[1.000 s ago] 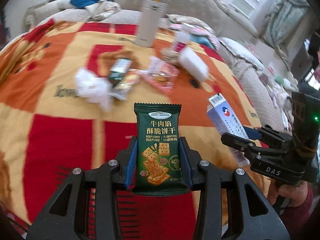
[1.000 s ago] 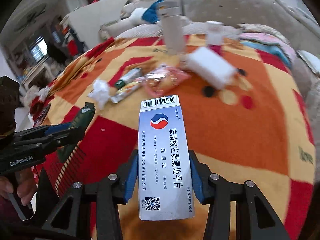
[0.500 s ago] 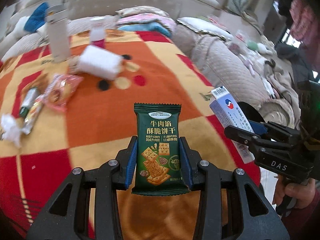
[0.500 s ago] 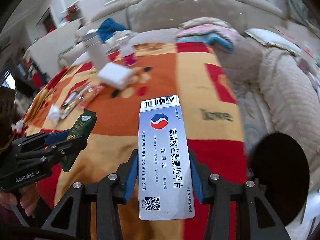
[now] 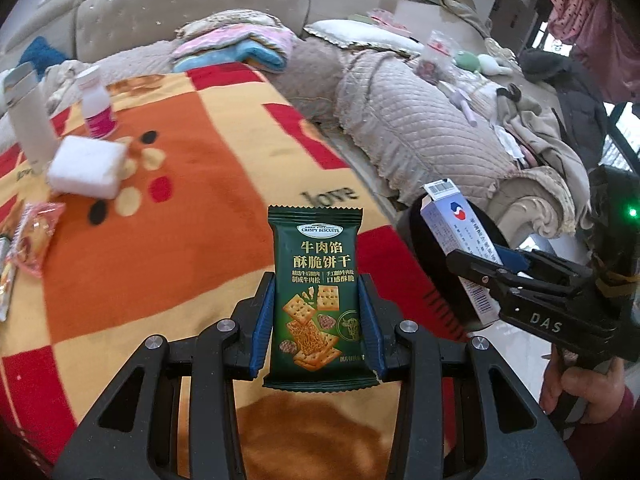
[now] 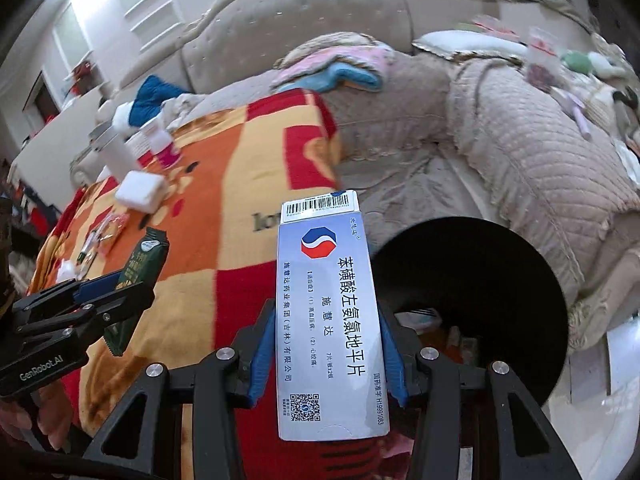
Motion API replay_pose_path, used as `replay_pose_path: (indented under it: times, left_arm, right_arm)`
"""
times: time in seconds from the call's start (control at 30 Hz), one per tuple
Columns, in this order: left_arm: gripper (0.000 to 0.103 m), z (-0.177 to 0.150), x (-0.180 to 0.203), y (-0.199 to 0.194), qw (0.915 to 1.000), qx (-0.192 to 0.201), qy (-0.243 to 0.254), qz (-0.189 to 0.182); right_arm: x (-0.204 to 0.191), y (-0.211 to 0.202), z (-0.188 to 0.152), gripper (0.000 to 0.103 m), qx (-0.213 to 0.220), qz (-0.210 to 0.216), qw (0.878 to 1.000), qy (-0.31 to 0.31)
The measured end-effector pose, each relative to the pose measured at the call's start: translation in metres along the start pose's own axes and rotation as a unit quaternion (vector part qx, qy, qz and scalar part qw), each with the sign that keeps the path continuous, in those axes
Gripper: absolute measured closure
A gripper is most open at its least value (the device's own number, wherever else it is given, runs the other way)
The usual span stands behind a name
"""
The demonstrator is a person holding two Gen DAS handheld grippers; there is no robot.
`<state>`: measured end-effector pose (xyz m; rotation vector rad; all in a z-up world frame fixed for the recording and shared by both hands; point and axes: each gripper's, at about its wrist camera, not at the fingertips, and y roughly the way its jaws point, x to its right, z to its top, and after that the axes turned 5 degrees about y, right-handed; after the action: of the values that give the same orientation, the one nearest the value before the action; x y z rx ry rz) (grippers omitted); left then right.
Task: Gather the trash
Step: 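Carry the green cracker packet and white medicine box to the black bin and release both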
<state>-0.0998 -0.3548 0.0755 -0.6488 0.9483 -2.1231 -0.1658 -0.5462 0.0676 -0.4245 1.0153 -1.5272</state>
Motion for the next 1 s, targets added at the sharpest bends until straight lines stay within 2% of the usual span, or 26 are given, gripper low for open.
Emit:
replay_pose_path:
  times: [0.3,0.7,0.83,0.9,0.93,0.97,1.0]
  left_arm:
    - [0.065,0.018,0.04,0.033,0.9983,-0.018,0.01,-0.054]
    - [0.065,0.032,0.082,0.068,0.9933,-0.04,0.017,-0.107]
    - [0.065,0.035,0.089,0.073,0.9896,-0.035,0.003,-0.139]
    - [0.063,0.036,0.088,0.075,0.9873,-0.038,-0.007,-0.154]
    - [0.058,0.036,0.087,0.076,0.9856,-0.042,-0.013,-0.163]
    - [0.055,0.036,0.086,0.077,0.9847,-0.042,-0.017,-0.168]
    - [0.05,0.036,0.084,0.075,0.9843,-0.039,-0.018,-0.171]
  right_arm:
    - [0.05,0.003,0.004,0.057,-0.002,-0.033,0.998,0.047]
    - [0.087,0.009,0.003,0.057,-0.01,-0.059,0.995,0.075]
    - [0.095,0.008,0.005,0.057,-0.006,-0.067,0.994,0.084]
    - [0.098,0.008,0.006,0.051,-0.004,-0.076,0.993,0.09]
    - [0.098,0.008,0.006,0.041,-0.004,-0.081,0.992,0.094]
    - [0.099,0.008,0.006,0.037,-0.004,-0.082,0.992,0.096]
    - [0.1,0.008,0.005,0.037,-0.004,-0.083,0.992,0.097]
